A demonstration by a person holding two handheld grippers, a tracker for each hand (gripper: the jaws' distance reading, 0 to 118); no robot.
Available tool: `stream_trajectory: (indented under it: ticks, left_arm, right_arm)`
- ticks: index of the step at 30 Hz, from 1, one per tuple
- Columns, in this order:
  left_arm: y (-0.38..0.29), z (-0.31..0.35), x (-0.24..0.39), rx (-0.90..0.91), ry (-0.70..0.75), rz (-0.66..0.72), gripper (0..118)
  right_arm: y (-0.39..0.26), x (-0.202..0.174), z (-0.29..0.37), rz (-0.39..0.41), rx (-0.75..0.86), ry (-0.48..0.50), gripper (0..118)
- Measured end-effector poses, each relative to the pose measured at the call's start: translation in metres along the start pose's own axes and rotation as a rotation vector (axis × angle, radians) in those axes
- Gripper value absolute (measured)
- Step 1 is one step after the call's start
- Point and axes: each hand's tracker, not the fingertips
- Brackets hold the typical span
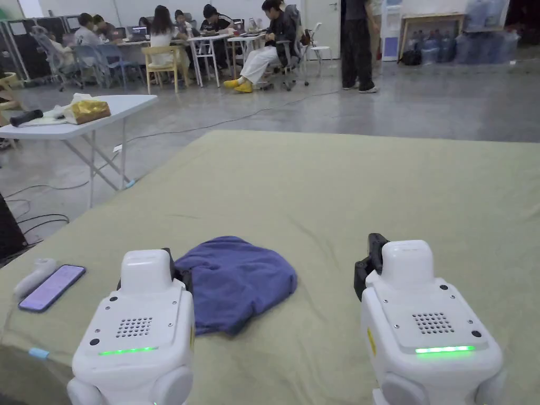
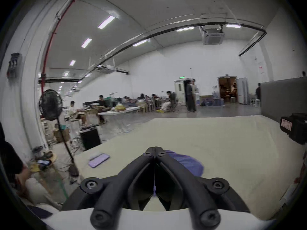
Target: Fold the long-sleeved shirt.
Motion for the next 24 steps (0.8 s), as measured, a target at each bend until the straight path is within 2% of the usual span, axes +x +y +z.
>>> stream_trajectory:
  ticks: [3,7,15,16,17,18,19,21,24]
  left_arm:
    - [-0.007,-0.001,-0.012,-0.038,0.005,0.008,0]
    - [-0.006,-0.017,-0.005,-0.066,-0.023,0.014,0]
    - [-0.009,-0.143,0.011,-0.284,-0.242,0.057,2]
    - [-0.014,-0.167,0.013,-0.335,-0.259,0.072,18]
    - [-0.019,-0.190,0.017,-0.387,-0.277,0.043,47]
    - [-0.026,-0.209,0.018,-0.426,-0.289,0.054,96]
    - [-0.033,-0.233,0.022,-0.531,-0.292,0.037,115]
    - [-0.052,-0.273,0.026,-0.667,-0.305,0.039,117]
    - [-0.079,-0.312,0.040,-0.718,-0.268,-0.006,117]
  right_arm:
    - [-0.003,-0.016,-0.005,0.002,-0.009,0.029,0]
    - [-0.007,-0.016,-0.009,-0.010,-0.022,0.047,0]
    - [-0.022,-0.007,-0.019,0.013,-0.058,0.039,0]
    - [-0.026,-0.006,-0.022,0.016,-0.064,0.035,0]
    - [-0.029,-0.004,-0.025,0.021,-0.076,0.029,0]
    - [-0.032,-0.004,-0.029,0.024,-0.088,0.029,0]
    - [-0.035,-0.002,-0.033,0.026,-0.105,0.026,0]
    - [-0.041,-0.001,-0.041,0.028,-0.141,0.017,0]
    - [-0.049,0.002,-0.052,0.016,-0.159,0.014,0]
